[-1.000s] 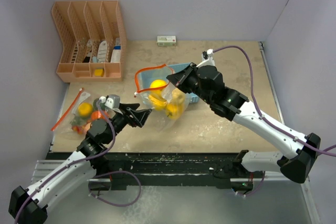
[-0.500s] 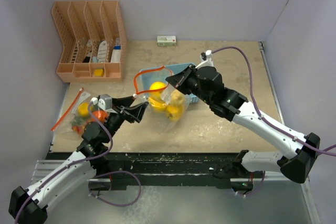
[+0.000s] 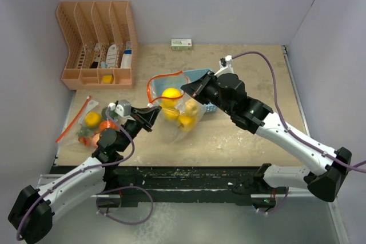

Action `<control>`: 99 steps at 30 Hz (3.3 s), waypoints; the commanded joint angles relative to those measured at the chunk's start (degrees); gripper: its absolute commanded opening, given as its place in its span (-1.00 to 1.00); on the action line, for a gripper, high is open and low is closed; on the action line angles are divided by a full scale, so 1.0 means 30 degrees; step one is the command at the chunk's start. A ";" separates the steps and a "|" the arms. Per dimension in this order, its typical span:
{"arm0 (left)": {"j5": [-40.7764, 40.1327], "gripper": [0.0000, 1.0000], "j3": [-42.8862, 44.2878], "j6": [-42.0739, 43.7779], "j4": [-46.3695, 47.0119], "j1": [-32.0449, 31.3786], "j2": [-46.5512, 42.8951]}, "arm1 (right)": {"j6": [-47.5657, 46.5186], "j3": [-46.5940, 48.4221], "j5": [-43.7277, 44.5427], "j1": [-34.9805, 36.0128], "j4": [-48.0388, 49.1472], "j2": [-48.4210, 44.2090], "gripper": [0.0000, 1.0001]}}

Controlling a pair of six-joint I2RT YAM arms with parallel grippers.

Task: Place the food in the zip-top bag and seal the zipper
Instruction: Zip the zipper food storage bag.

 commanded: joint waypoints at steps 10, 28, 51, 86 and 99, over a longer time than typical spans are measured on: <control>0.3264 -1.00 0.3502 0.3306 -0.5417 -0.0039 -0.3523 | -0.0692 -0.2459 0.3160 -0.0058 -0.3270 -0.3510 -1.00; 0.6359 -1.00 0.1840 0.2681 -0.8489 -0.0041 -0.5256 | -1.3862 -0.1845 -0.4995 -0.0066 0.0031 -0.5558 0.42; 1.0317 -1.00 0.8554 0.4432 -1.6392 -0.0040 -0.3746 | -2.7612 0.3502 -2.3064 -0.0705 -0.0784 0.2834 0.23; 1.0261 -1.00 0.8831 0.4556 -1.6824 -0.0033 -0.3962 | -2.3351 0.0891 -2.3635 -0.0765 0.3593 0.4217 0.10; 0.9677 -1.00 0.9521 0.4932 -1.7381 -0.0037 -0.3813 | -2.4031 0.0686 -2.2864 -0.0769 -0.0093 0.2915 -1.00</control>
